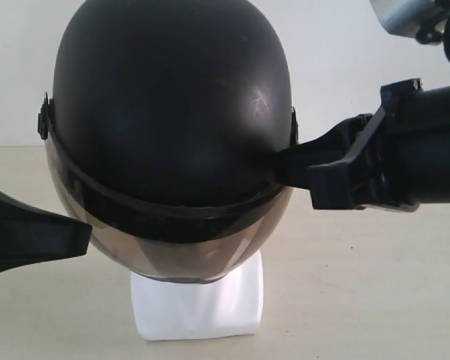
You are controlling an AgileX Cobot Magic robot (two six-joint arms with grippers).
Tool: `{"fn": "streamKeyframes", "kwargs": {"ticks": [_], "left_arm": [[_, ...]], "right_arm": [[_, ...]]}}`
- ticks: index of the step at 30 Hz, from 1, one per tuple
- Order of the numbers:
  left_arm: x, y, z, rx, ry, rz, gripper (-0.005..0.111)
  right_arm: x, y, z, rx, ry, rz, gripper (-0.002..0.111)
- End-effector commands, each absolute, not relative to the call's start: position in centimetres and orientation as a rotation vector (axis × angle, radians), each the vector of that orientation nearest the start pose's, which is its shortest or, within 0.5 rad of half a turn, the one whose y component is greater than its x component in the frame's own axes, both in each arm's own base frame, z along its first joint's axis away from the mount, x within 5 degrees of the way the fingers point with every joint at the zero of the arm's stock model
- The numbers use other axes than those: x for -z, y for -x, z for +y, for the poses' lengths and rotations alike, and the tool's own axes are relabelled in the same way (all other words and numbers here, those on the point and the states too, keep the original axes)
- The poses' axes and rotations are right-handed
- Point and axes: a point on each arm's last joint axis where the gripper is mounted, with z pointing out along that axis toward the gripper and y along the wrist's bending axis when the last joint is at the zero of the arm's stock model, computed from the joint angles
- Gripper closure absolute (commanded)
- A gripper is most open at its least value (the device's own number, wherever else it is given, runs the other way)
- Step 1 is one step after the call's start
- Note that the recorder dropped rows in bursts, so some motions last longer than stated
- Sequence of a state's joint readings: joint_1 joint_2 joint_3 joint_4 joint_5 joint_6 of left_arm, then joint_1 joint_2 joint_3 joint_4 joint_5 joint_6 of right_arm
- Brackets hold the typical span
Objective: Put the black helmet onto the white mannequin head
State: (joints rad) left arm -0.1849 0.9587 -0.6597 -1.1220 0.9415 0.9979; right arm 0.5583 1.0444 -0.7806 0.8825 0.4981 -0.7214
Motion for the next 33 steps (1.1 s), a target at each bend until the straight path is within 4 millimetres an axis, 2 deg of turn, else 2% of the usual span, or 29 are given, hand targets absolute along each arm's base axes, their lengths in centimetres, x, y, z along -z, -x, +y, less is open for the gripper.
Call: {"fn": "streamKeyframes", "kwargs": {"ticks": [1, 7, 9, 13, 17, 19, 24, 33], "left_arm": [[-32.1, -14.6, -9.8, 1.065, -0.646, 1.947, 0.102], [-33.2, -13.8, -9.8, 1.086, -0.627, 1.885, 0.102], [-34.0, -14.1, -9.8, 1.121, -0.578, 1.845, 0.102], [-35.8, -14.7, -10.0, 1.12, -0.585, 1.783, 0.102], [-34.0, -16.1, -10.1, 1.024, -0.672, 1.917, 0.102], [-33.6, -16.2, -9.9, 0.971, -0.697, 1.955, 0.102], [-32.8, -16.4, -9.4, 0.869, -0.721, 2.029, 0.102], [-32.0, -16.4, -9.1, 0.828, -0.707, 2.091, 0.102]], "right_arm": [[-29.4, -16.8, 14.5, -0.755, 0.793, 2.116, 0.109], [-29.5, -16.8, 14.6, -0.771, 0.78, 2.108, 0.109], [-29.6, -16.8, 14.7, -0.781, 0.779, 2.098, 0.109], [-29.8, -16.8, 14.8, -0.799, 0.776, 2.078, 0.109], [-29.9, -16.7, 14.9, -0.819, 0.767, 2.077, 0.109], [-29.9, -16.7, 14.9, -0.821, 0.765, 2.077, 0.109], [-29.9, -16.7, 14.9, -0.821, 0.765, 2.077, 0.109], [-29.9, -16.8, 14.9, -0.82, 0.764, 2.077, 0.109]]}}
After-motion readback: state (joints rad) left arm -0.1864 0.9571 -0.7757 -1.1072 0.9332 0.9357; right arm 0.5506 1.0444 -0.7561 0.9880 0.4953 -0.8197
